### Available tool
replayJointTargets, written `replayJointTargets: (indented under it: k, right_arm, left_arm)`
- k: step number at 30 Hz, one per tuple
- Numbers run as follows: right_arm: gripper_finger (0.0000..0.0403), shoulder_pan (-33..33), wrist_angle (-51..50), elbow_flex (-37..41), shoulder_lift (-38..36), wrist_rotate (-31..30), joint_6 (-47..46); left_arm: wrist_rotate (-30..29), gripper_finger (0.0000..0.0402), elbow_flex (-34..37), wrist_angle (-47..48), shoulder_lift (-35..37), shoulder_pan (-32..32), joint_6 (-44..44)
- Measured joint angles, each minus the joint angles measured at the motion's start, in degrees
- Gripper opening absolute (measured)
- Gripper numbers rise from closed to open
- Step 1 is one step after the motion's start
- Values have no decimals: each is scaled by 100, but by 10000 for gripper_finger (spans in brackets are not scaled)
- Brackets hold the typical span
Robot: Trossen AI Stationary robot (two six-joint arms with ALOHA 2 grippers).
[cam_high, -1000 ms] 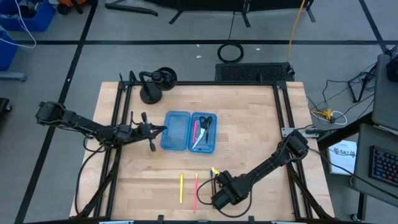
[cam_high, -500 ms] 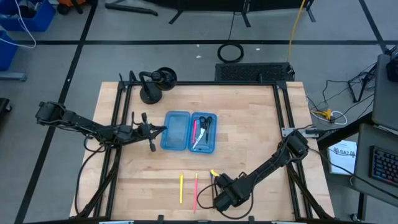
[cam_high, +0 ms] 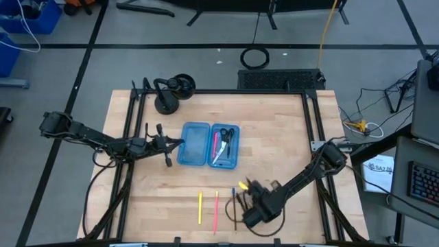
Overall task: Pick & place school supplies into a supply box
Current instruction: Put the black transparent pen into the blue supply box
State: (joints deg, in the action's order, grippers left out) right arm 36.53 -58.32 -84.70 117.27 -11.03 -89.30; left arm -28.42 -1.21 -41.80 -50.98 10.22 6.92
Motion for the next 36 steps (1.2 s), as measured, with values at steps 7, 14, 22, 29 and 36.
replayJointTargets:
  k: [7,14,22,29,36]
  right_arm:
    - [28,75,438,-38,-586,-768,-194]
    - [28,-203,1655,-53,-1198,-2197,207]
    - [27,-1450,2559,-64,-1642,-2239,1816]
    - [27,-2888,3491,230,-1448,-1215,2700]
    - [27,-3565,4680,1144,-1294,-168,2076]
  left_arm:
    - [2,8,0,-5,2,-2,-4]
    - [1,8,0,-18,2,-2,-137]
    - [1,8,0,-221,1,0,-144]
    - [1,8,0,-299,2,0,-125]
    - [1,8,0,-341,2,0,-118]
